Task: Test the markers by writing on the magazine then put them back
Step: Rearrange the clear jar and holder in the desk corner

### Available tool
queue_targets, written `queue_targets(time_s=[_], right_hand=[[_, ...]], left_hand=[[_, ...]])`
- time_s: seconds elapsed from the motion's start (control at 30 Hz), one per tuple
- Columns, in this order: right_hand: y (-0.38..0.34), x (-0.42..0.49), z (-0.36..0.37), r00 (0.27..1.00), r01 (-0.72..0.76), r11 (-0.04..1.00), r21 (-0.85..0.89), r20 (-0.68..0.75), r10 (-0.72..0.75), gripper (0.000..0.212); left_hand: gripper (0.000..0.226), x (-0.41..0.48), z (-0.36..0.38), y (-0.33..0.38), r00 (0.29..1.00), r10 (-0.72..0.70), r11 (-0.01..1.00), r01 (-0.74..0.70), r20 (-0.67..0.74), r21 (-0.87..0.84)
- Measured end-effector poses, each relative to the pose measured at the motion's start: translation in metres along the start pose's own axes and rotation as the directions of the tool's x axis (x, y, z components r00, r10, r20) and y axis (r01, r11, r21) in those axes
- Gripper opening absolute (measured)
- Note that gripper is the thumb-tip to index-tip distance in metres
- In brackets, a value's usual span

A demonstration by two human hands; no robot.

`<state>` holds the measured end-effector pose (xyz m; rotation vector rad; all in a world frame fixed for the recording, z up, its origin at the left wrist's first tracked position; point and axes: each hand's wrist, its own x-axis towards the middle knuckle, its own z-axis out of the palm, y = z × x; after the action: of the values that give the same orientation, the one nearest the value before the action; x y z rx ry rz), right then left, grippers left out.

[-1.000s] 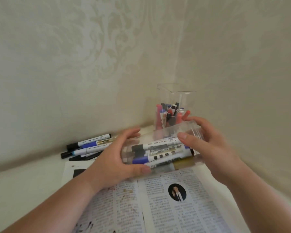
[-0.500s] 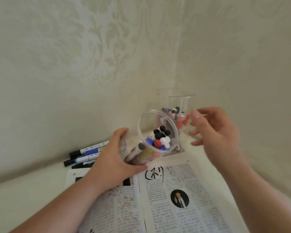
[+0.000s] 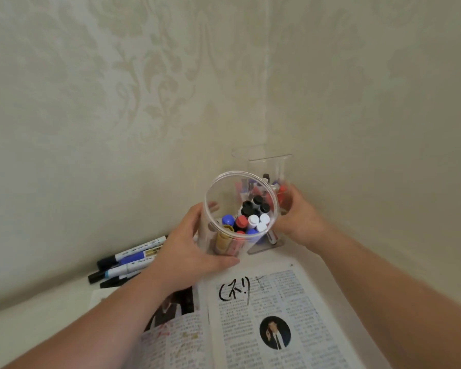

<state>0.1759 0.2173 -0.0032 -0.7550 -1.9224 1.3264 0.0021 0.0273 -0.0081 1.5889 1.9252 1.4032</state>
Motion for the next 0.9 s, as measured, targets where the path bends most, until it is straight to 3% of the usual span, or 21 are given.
queue_targets(time_s=[0.17,0.3,0.33,0.43,0.47,0.63,0.77,0.9], right_hand=[[0.012,0.008,-0.019,1.000,-0.025,0.995,-0.100,0.006,0.026,0.143],[0.006,0.024,-0.027,0.989,-0.073,0.995,0.072,0.137,0.063,0.149],[0.006,0.028,-0.026,0.982,-0.091,0.990,0.110,0.173,0.071,0.143],[0.005,0.029,-0.016,0.958,-0.069,0.989,0.132,0.285,0.029,0.083],[0.007,0.028,-0.013,0.961,-0.055,0.991,0.126,0.275,0.018,0.076],[0.013,0.009,-0.023,0.995,-0.041,0.998,0.041,0.093,0.037,0.111],[0.007,-0.015,-0.034,0.999,-0.045,0.999,-0.021,0.017,0.046,0.089],[0.007,-0.029,-0.037,0.997,-0.059,0.998,-0.015,-0.056,0.058,0.086]], left_hand=[[0.104,0.011,0.006,-0.007,0.997,-0.046,0.999,0.047,0.063,-0.021],[0.108,0.018,0.005,-0.015,0.987,-0.109,0.994,0.112,0.119,-0.017],[0.106,0.020,0.005,-0.017,0.982,-0.133,0.991,0.136,0.137,-0.017],[0.099,0.026,0.004,-0.020,0.968,-0.201,0.978,0.206,0.148,-0.023],[0.098,0.028,0.004,-0.020,0.967,-0.207,0.976,0.214,0.145,-0.031],[0.102,0.038,0.010,-0.024,0.976,-0.193,0.958,0.210,0.102,-0.194],[0.093,0.045,0.025,-0.024,0.971,-0.233,0.917,0.236,0.050,-0.322],[0.081,0.045,0.028,-0.020,0.965,-0.256,0.919,0.260,0.051,-0.297]])
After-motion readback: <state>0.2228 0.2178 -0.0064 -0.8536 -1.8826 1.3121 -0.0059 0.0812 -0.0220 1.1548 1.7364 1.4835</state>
